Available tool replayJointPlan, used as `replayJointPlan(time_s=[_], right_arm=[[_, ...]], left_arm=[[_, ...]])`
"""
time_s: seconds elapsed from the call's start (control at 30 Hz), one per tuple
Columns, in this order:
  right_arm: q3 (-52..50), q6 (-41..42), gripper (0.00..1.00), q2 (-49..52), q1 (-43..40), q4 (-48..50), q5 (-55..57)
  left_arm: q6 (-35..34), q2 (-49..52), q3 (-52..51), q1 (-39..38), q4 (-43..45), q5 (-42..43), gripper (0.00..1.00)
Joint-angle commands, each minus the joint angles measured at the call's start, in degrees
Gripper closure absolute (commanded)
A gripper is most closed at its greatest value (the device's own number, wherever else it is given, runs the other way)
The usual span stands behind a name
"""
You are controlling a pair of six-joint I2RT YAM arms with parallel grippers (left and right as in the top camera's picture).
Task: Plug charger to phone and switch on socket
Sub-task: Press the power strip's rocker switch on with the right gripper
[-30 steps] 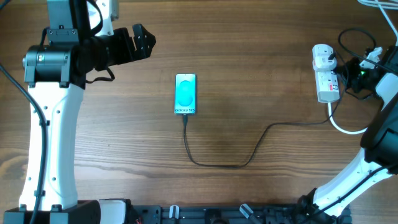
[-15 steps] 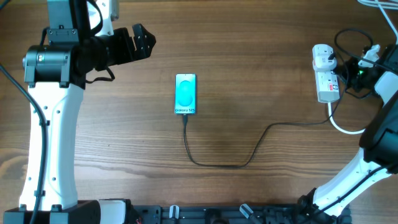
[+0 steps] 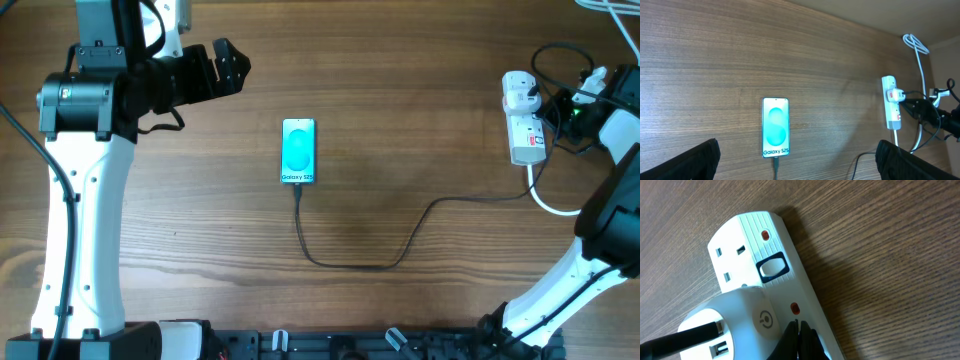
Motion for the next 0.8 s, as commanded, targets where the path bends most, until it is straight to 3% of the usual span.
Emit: replayJointPlan(time_s=[0.0, 0.77], right_arm=[[-2.4, -1.1, 0.96, 2.3, 2.6, -3.5, -1.6], [-2.4, 2.0, 0.96, 2.3, 3.4, -6.4, 2.5]], left_arm=[[0.3, -0.6, 0.1, 0.1, 0.2, -0.3, 0.00], [0.3, -0.6, 0.1, 0.1, 0.2, -0.3, 0.00]])
